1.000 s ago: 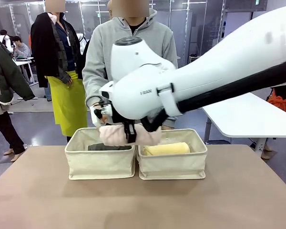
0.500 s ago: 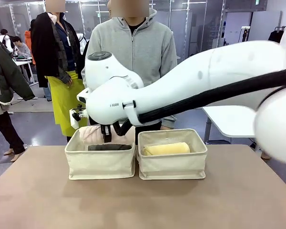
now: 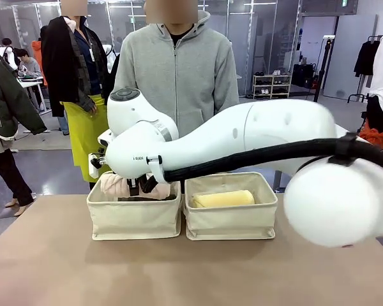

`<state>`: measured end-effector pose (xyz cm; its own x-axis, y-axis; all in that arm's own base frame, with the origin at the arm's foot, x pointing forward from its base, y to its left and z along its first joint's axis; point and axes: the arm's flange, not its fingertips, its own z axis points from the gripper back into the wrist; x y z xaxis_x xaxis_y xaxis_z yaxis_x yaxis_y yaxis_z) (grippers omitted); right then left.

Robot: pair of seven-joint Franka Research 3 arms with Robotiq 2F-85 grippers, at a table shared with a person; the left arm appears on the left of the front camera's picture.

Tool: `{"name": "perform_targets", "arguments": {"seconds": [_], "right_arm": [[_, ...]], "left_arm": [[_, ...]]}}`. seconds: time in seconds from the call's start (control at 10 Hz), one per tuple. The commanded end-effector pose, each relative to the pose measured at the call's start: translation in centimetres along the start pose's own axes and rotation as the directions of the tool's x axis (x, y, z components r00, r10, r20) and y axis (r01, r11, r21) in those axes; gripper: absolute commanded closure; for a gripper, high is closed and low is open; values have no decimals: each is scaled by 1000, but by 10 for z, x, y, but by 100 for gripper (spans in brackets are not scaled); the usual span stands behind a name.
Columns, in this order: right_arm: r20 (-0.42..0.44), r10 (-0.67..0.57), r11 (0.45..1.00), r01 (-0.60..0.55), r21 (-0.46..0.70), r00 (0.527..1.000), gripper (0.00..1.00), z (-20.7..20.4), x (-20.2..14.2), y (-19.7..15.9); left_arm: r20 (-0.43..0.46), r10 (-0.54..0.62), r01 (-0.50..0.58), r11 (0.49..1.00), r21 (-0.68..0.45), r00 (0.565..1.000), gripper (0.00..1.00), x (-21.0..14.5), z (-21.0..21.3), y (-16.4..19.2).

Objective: Divide the towels into two baskets.
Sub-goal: Pick up one hotel-folded towel from the bottom of the table and place it in the Fabric basket indicated by the person.

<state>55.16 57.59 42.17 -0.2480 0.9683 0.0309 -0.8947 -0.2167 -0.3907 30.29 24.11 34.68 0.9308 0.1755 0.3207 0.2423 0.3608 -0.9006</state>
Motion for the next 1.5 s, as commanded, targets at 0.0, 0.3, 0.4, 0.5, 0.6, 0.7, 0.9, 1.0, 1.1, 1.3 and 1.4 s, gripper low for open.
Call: {"name": "perform_targets", "arguments": {"seconds": [0.0, 0.3, 0.4, 0.5, 0.6, 0.7, 0.9, 1.0, 1.1, 1.3, 1.4], "right_arm": [[1, -23, 999, 23, 41, 1000, 64, -11, 9, -14], [-3, -11, 999, 12, 33, 1000, 18, -13, 8, -7], [2, -10, 999, 10, 37, 1000, 0, -13, 9, -5], [8, -8, 999, 8, 48, 1000, 0, -14, 9, -4], [8, -9, 999, 9, 51, 1000, 0, -13, 9, -4], [9, -16, 999, 15, 44, 1000, 0, -11, 8, -4], [13, -25, 999, 24, 30, 1000, 0, -4, 8, -5], [10, -33, 999, 33, 24, 999, 0, -2, 7, -5], [14, -41, 999, 41, 12, 999, 0, 4, 5, -6], [30, -61, 998, 61, -22, 998, 0, 23, 0, -9], [35, -68, 997, 69, -32, 997, 0, 29, -4, -10]], "left_arm": [[-2, 5, -5, 1000, 5, 1000, 0, -1, 3, -1], [-2, 5, -5, 1000, 5, 1000, 0, -1, 3, -1], [-2, 5, -5, 1000, 5, 1000, 0, -1, 3, -1], [-2, 5, -5, 1000, 5, 1000, 0, -1, 3, -1], [-2, 5, -5, 1000, 5, 1000, 0, -1, 3, -1], [-2, 5, -5, 1000, 5, 1000, 0, -1, 3, -1], [-2, 5, -5, 1000, 5, 1000, 0, -1, 3, -1], [-2, 5, -5, 1000, 5, 1000, 0, -1, 3, -1], [-2, 5, -5, 1000, 5, 1000, 0, -1, 3, -1], [-2, 5, -5, 1000, 5, 1000, 0, -1, 3, -1], [-2, 5, -5, 1000, 5, 1000, 0, -1, 3, -1]]}}
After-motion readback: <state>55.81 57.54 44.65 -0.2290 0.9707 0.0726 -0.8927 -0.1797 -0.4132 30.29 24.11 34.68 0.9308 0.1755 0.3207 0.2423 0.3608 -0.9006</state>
